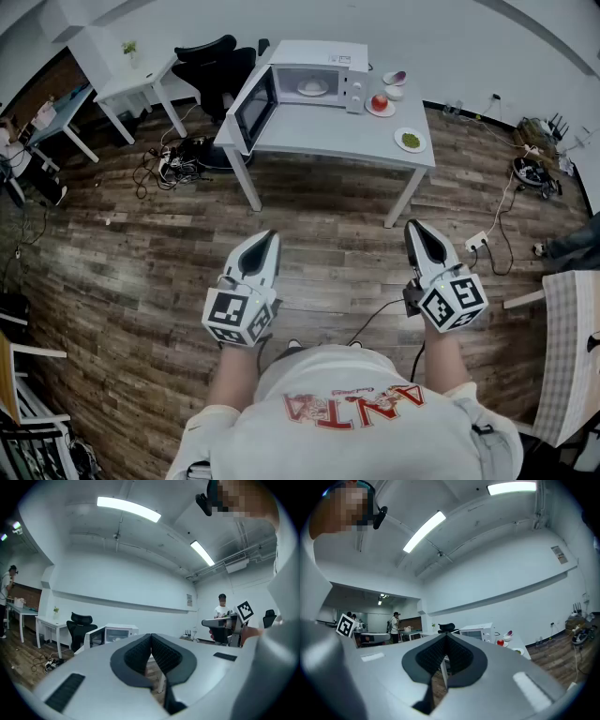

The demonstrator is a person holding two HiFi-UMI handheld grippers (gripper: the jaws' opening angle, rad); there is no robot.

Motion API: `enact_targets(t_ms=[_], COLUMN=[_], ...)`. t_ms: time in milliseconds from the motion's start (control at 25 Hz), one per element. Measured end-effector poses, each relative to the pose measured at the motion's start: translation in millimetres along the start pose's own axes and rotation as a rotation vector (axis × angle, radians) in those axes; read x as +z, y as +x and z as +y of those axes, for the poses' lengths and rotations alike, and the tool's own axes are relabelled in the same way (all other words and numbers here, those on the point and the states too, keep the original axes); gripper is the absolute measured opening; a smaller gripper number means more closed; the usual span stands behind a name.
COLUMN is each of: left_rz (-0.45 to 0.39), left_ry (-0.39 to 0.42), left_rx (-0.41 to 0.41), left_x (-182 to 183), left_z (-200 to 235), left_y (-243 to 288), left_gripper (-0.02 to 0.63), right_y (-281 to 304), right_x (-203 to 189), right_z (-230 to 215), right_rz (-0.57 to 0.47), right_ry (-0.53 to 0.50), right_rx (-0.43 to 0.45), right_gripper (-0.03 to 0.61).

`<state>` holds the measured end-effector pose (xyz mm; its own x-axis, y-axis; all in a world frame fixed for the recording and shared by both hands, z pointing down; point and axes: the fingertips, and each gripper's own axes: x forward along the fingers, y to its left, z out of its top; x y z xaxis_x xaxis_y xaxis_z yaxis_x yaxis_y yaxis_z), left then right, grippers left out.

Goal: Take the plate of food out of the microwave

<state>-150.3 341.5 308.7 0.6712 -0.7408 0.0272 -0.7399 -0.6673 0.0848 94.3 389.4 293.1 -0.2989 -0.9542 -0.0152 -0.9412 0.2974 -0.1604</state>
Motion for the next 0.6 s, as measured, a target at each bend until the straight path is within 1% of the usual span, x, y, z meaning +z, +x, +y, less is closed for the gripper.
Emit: enact_targets(t_ms=[600], left_rz=[0.024], left_ry=[-0.001], left_rx=[-0.020], left_x=[-6.8], left_z=[-1.3], left_y=[4.5], left_gripper=[0.009], right_y=[8.3], right_x=[-11.9], right_z=[1.9], right_rz=[0.023], right_ry=[0.012], right_rx=[-0.001], right_gripper=[0.000])
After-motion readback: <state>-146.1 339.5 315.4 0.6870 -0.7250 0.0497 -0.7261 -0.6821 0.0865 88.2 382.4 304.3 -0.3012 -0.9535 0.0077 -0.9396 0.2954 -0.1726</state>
